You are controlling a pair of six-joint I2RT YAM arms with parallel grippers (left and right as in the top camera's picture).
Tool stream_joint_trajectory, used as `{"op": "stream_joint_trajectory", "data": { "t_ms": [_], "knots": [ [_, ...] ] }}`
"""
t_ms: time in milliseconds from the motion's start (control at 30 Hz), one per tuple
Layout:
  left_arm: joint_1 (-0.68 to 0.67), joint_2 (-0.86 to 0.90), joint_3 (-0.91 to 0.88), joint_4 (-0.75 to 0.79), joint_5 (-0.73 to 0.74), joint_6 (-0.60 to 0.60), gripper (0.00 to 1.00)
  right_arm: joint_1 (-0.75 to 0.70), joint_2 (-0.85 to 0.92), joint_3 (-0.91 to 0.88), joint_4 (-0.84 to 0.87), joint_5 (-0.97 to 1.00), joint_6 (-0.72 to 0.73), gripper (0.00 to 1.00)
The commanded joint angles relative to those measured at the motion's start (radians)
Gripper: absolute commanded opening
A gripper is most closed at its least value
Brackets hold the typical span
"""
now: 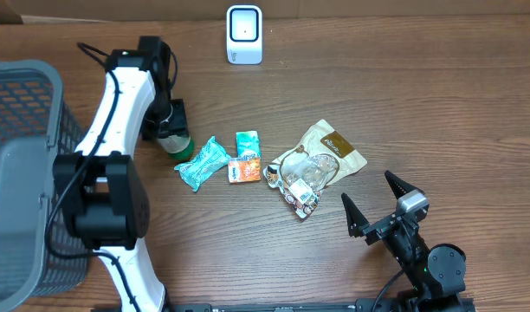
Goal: Scan the item barcode
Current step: 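Lower the brown jar onto the table beside the wipes and release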
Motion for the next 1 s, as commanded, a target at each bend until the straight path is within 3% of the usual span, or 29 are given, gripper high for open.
{"op": "stream_joint_trajectory", "data": {
  "t_ms": [0, 33, 167, 300, 600, 767, 967],
  "knots": [
    [-0.047, 0.012, -0.002, 0.006, -0.006, 0.02, 0.3, 0.004, -0.009, -0.011, 0.005, 0.002, 0.003, 1.0],
    [-0.058, 0.012, -0.002, 0.011, -0.006, 0.02, 0.35, 0.004, -0.009, -0.011, 0.005, 0.002, 0.003, 1.0],
    [-0.107, 0.012, -0.002, 0.023, -0.01, 0.021, 0.72, 0.004, -0.009, -0.011, 0.005, 0.002, 0.003, 1.0],
    [-0.134, 0.012, -0.002, 0.026, -0.014, 0.021, 0.9, 0.004, -0.009, -0.011, 0.005, 0.002, 0.003, 1.0],
    [-0.119, 0.01, 0.039, -0.027, -0.092, -0.013, 0.87, 0.004, -0.009, -0.011, 0.005, 0.002, 0.003, 1.0],
    [-0.118, -0.015, 0.166, -0.118, -0.091, -0.018, 0.87, 0.004, -0.009, -0.011, 0.005, 0.002, 0.003, 1.0],
    [-0.107, -0.097, 0.407, -0.278, 0.019, -0.018, 0.9, 0.004, -0.009, -0.011, 0.005, 0.002, 0.003, 1.0]
  ]
}}
